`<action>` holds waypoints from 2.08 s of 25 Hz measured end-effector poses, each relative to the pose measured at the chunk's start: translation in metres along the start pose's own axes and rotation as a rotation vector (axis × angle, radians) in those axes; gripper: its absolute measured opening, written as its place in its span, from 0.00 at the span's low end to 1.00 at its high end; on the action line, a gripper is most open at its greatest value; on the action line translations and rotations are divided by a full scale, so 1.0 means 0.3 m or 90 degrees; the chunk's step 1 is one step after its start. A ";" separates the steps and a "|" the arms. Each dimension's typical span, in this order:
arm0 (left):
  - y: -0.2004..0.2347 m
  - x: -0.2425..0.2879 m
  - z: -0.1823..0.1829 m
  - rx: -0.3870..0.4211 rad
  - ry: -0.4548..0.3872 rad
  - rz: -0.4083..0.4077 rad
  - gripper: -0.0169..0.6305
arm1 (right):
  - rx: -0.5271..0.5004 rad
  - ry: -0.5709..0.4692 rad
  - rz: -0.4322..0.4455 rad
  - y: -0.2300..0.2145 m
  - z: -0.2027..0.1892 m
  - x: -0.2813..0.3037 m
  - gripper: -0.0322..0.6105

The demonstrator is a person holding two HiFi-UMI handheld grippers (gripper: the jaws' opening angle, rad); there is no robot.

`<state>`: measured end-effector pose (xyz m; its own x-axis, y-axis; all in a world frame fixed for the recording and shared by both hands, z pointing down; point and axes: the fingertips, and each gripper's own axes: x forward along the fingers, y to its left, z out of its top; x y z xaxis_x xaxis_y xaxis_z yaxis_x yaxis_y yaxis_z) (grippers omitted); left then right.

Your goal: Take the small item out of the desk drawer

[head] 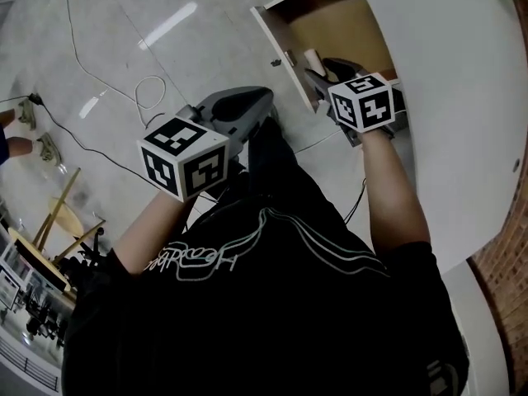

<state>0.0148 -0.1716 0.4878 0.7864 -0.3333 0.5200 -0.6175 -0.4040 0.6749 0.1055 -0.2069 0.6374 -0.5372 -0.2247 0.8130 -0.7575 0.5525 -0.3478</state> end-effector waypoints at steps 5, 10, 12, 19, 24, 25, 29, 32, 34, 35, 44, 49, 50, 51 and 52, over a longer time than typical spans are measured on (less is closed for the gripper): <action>0.088 0.023 -0.037 -0.047 0.008 0.015 0.06 | -0.045 0.089 -0.037 -0.093 -0.077 0.125 0.38; 0.158 0.028 -0.050 -0.082 -0.002 0.041 0.06 | -0.022 0.154 -0.034 -0.169 -0.135 0.226 0.39; 0.178 0.028 -0.044 -0.096 -0.011 0.050 0.06 | -0.012 0.176 -0.043 -0.198 -0.152 0.255 0.39; 0.243 0.047 -0.075 -0.109 -0.003 0.070 0.06 | 0.007 0.240 -0.056 -0.259 -0.207 0.356 0.39; 0.272 0.047 -0.072 -0.120 -0.010 0.079 0.06 | 0.043 0.287 -0.044 -0.279 -0.232 0.391 0.39; 0.276 0.047 -0.072 -0.121 -0.011 0.080 0.06 | 0.047 0.294 -0.044 -0.283 -0.237 0.396 0.39; 0.289 0.044 -0.084 -0.132 -0.006 0.085 0.06 | 0.052 0.309 -0.045 -0.293 -0.240 0.408 0.39; 0.289 0.049 -0.095 -0.135 -0.003 0.087 0.06 | 0.040 0.318 -0.047 -0.295 -0.244 0.412 0.36; 0.285 0.056 -0.102 -0.135 -0.002 0.087 0.06 | 0.030 0.325 -0.051 -0.296 -0.254 0.420 0.33; 0.282 0.058 -0.105 -0.134 -0.002 0.086 0.06 | 0.030 0.325 -0.050 -0.295 -0.259 0.426 0.31; 0.285 0.042 -0.110 -0.125 0.004 0.090 0.06 | 0.073 0.309 -0.030 -0.287 -0.250 0.433 0.26; 0.270 0.034 -0.122 -0.120 0.011 0.089 0.06 | 0.058 0.303 -0.049 -0.278 -0.250 0.418 0.26; 0.267 0.031 -0.124 -0.118 0.011 0.088 0.06 | 0.056 0.300 -0.053 -0.274 -0.248 0.414 0.26; 0.264 0.028 -0.127 -0.117 0.011 0.088 0.06 | 0.053 0.297 -0.057 -0.270 -0.245 0.409 0.26; 0.260 0.025 -0.129 -0.116 0.010 0.088 0.06 | 0.048 0.294 -0.062 -0.267 -0.243 0.401 0.26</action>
<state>-0.0268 -0.1728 0.5647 0.6956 -0.3605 0.6214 -0.7077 -0.1950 0.6791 0.1287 -0.2196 0.7971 -0.2539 0.1178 0.9600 -0.8299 0.4834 -0.2788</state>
